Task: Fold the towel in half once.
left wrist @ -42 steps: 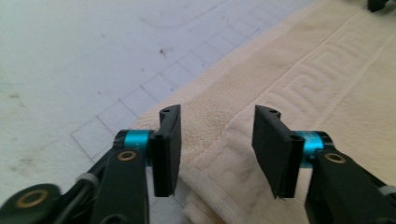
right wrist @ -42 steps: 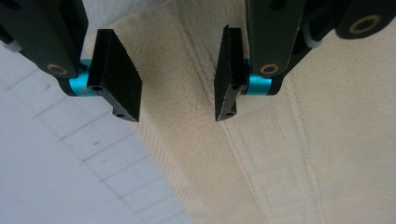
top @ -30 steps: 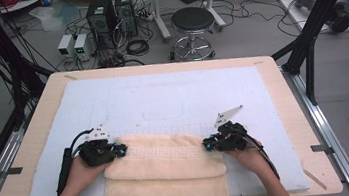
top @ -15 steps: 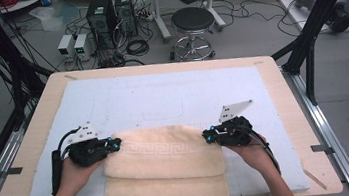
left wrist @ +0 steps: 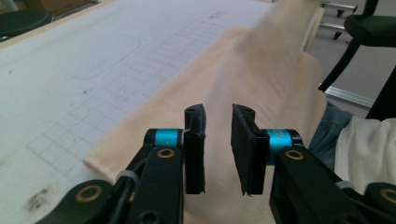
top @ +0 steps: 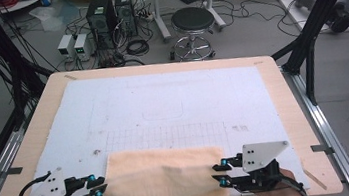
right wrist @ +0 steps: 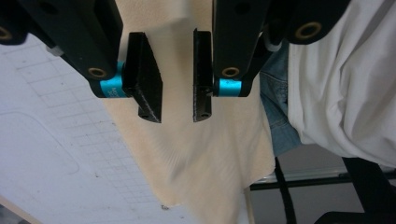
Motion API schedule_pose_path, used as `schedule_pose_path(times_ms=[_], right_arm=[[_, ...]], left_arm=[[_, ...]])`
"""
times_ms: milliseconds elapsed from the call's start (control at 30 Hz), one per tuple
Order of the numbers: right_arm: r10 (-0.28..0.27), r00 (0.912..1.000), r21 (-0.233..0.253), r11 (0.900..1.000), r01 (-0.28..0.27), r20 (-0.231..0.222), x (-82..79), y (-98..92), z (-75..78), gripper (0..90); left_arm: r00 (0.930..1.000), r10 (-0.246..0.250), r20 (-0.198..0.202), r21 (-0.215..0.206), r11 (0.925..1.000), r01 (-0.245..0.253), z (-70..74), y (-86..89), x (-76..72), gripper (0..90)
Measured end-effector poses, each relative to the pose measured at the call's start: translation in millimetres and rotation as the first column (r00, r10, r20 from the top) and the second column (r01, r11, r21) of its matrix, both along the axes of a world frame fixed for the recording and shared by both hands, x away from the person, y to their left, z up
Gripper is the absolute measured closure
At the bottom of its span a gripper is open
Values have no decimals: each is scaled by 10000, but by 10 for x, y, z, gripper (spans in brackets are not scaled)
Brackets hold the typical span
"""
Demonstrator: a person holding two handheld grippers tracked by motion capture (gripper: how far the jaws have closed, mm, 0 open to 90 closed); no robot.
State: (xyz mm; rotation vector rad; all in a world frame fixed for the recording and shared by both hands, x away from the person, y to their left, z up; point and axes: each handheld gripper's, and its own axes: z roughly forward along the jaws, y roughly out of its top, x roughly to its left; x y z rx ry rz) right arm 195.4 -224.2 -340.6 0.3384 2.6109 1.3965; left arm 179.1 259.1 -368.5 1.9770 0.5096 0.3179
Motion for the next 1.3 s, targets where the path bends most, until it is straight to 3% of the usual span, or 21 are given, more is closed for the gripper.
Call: schedule_pose_path(times_ms=[67,233,367,433,533,633,700,767,867,933,967,1033,1167,1233,1300], right_arm=[[-135,9997,-10,9999,135,-207,37,-11,-52,695],[-694,9959,-463,9967,667,-588,336,1,-258,643],[-1355,9887,-718,9888,1308,-638,634,-16,-409,598],[-1694,9827,-859,9829,1629,-747,779,-31,-493,583],[-2071,9746,-1183,9733,1965,-848,937,-27,-608,538],[-2311,9686,-1610,9633,2146,-918,1037,-31,-723,499],[-2388,9636,-1615,9624,2184,-1199,1082,-58,-792,480],[-2394,9597,-1674,9623,2144,-1471,1097,-84,-845,473],[-2300,9573,-1851,9627,1974,-1753,1110,-98,-919,514],[-2037,9571,-1775,9697,1681,-2063,1107,-81,-962,587],[-2067,9569,-1739,9696,1723,-2041,1096,-75,-968,626],[-1733,9551,-1553,9781,1384,-2404,1098,-79,-963,782],[-1627,9739,-1967,9718,1304,-1581,1058,-32,-881,854],[-1959,9744,-1884,9667,1731,-1101,1099,-54,-806,857],[-2368,9660,-1612,9624,2186,-1036,1213,-107,-706,857]], left_arm=[[9997,203,-114,80,9998,-202,-27,28,49,700],[9972,671,-333,370,9971,-659,-151,10,311,650],[9900,1344,-422,726,9887,-1311,-280,-48,611,602],[9855,1563,-664,922,9844,-1499,-351,-75,760,588],[9808,1691,-973,1273,9795,-1562,-457,-122,940,547],[9812,1573,-1117,1881,9729,-1345,-571,-165,1079,477],[9744,1683,-1491,2129,9678,-1346,-645,-177,1149,444],[9703,1579,-1830,2174,9691,-1167,-710,-182,1187,432],[9676,1506,-2026,1846,9763,-1133,-728,-155,1188,487],[9664,1206,-2269,1618,9832,-847,-728,-160,1171,678],[9666,1161,-2285,1682,9826,-783,-720,-169,1162,698],[9659,1153,-2320,1729,9820,-757,-705,-199,1144,783],[9682,1593,-1931,1739,9767,-1261,-637,-231,1160,825],[9662,1910,-1732,1544,9742,-1649,-580,-255,1239,828],[9579,2471,-1463,1230,9653,-2302,-518,-306,1368,831]])
